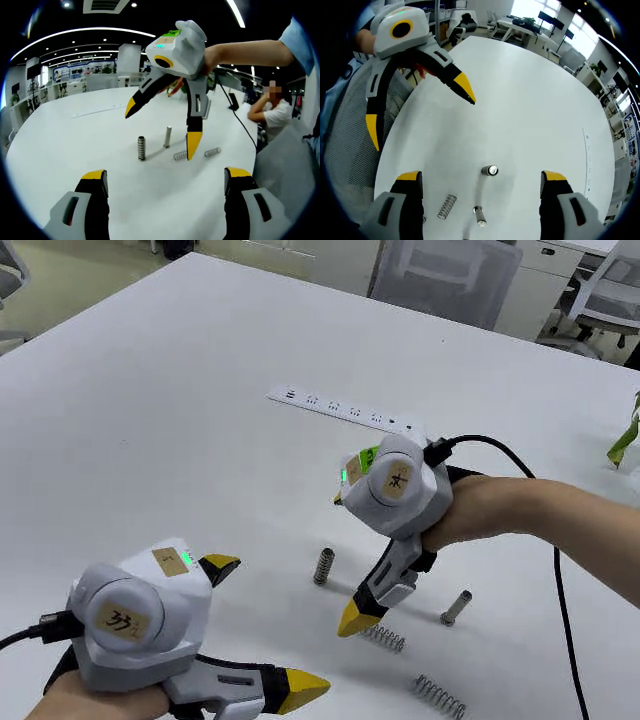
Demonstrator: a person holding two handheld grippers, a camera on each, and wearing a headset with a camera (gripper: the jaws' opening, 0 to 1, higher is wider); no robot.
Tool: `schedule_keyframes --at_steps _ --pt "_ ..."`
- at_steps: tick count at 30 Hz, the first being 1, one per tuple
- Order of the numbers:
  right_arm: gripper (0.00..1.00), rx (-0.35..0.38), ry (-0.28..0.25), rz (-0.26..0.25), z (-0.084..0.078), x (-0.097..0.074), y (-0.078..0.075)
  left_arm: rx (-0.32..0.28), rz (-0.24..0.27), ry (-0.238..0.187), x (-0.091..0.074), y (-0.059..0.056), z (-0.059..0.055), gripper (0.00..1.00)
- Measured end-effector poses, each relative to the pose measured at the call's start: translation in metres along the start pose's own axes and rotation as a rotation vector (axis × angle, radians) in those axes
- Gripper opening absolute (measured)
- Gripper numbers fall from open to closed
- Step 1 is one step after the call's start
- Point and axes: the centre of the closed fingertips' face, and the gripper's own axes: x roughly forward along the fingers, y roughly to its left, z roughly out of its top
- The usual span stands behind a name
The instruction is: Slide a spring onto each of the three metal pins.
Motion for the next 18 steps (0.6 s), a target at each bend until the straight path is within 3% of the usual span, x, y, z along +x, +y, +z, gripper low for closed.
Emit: schedule_keyframes --at_steps 8,14,18 --pt "0.99 0.088 -0.074 -0.066 -0.006 -0.021 0.003 0.014 -0.033 0.014 0.0 -0.006 -0.001 0.98" --pt "0.99 0.131 -0.107 -0.121 -0.018 -0.036 0.009 0.042 -0.048 0.039 -0.001 -0.005 -0.004 0.98" --pt "0.99 0.19 -0.157 -0.17 -0.026 -0.049 0.011 0.062 -0.062 0.052 -0.001 -0.009 -0.003 0.98"
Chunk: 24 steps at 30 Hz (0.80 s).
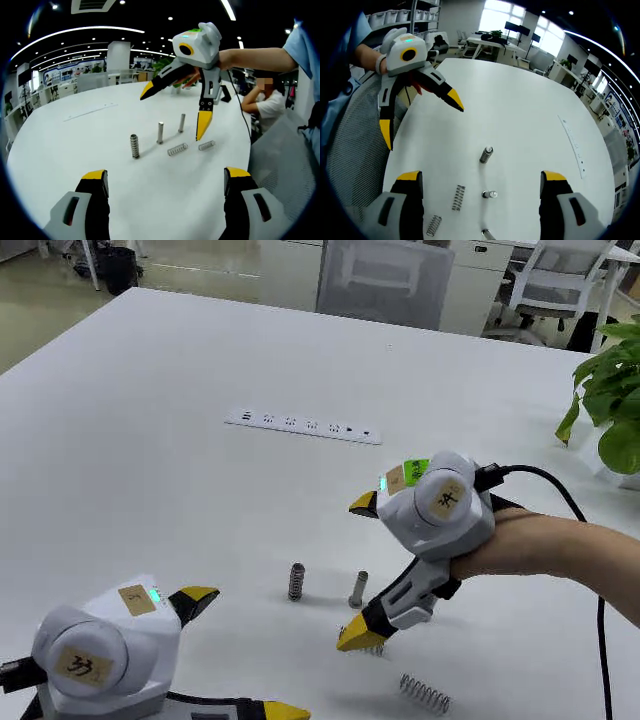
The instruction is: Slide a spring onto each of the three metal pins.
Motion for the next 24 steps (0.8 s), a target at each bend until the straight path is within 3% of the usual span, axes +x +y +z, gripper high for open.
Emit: schedule_keyframes --at_steps 7,9,19,24 --pt "0.99 0.072 -0.033 -0.057 -0.02 -0.021 0.009 0.029 -0.017 0.021 0.003 -0.005 0.003 0.97" --pt "0.99 0.1 -0.044 -0.08 -0.026 -0.028 0.012 0.072 -0.012 0.03 0.003 -0.007 0.003 0.96" --pt "0.99 0.257 -0.104 -0.191 -0.058 -0.061 0.026 0.069 -0.046 0.048 0.007 -0.013 0.001 0.96" --pt "0.99 0.313 -0.099 -0.218 -0.078 -0.07 0.039 0.08 -0.056 0.055 0.007 -0.01 0.001 0.96"
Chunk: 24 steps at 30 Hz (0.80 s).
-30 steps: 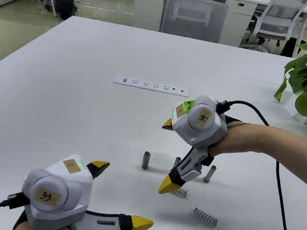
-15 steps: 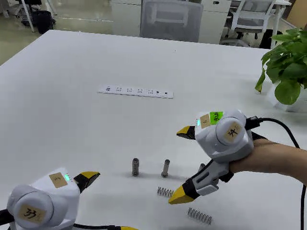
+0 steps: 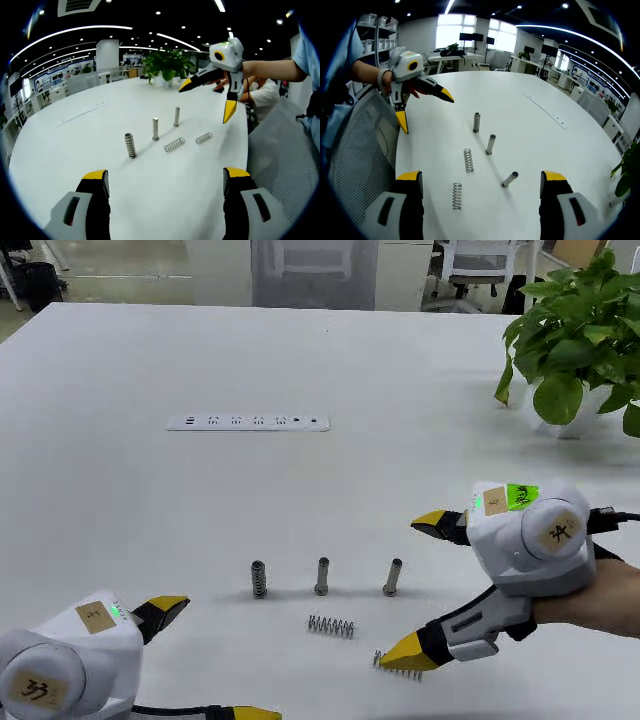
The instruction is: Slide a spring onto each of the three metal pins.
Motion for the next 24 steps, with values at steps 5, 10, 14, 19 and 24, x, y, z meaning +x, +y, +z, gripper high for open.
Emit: schedule_keyframes --at_steps 5,10,14,19,24 --pt "0.99 0.046 0.006 -0.02 -0.018 -0.009 0.005 0.013 -0.005 0.014 0.0 0.006 -0.003 0.96" --pt "0.99 0.088 0.008 -0.043 -0.033 -0.017 0.005 0.015 -0.005 0.02 -0.001 0.009 -0.003 0.96" --pt "0.99 0.112 0.011 -0.053 -0.041 -0.021 0.007 0.021 -0.007 0.03 -0.001 0.01 -0.004 0.96" --pt "0.99 0.133 0.018 -0.054 -0.051 -0.025 0.011 0.029 -0.016 0.046 0.0 0.012 -0.008 0.96" --pt "0.99 0.146 0.019 -0.058 -0.056 -0.026 0.01 0.038 -0.027 0.059 0.004 0.012 -0.008 0.96"
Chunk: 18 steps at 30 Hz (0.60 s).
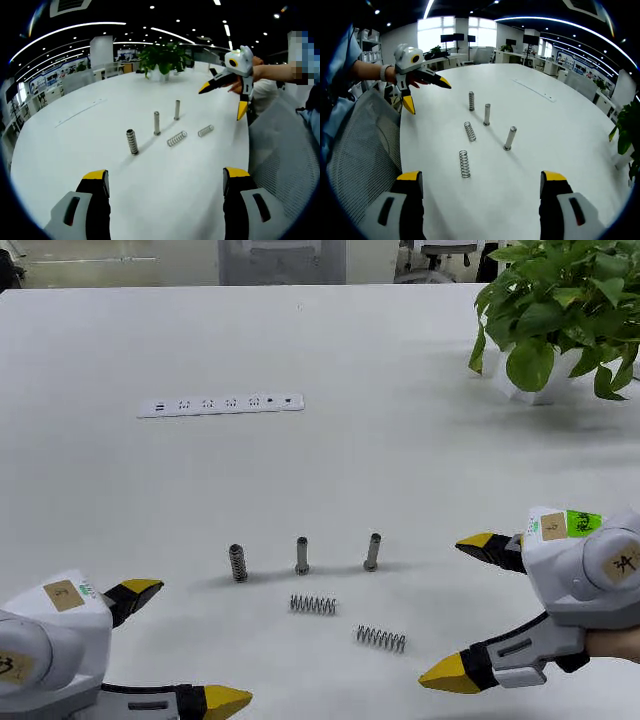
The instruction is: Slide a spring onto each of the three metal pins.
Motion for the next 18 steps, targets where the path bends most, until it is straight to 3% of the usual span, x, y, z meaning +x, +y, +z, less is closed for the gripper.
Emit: schedule_keyframes --at_steps 11,18 --pt "0.98 -0.001 -0.006 0.002 0.0 0.0 0.005 0.047 -0.053 0.047 0.008 -0.003 -0.001 0.92" --pt "0.98 -0.002 -0.002 0.005 -0.002 -0.001 0.007 0.1 -0.098 0.062 0.026 -0.012 0.012 0.88"
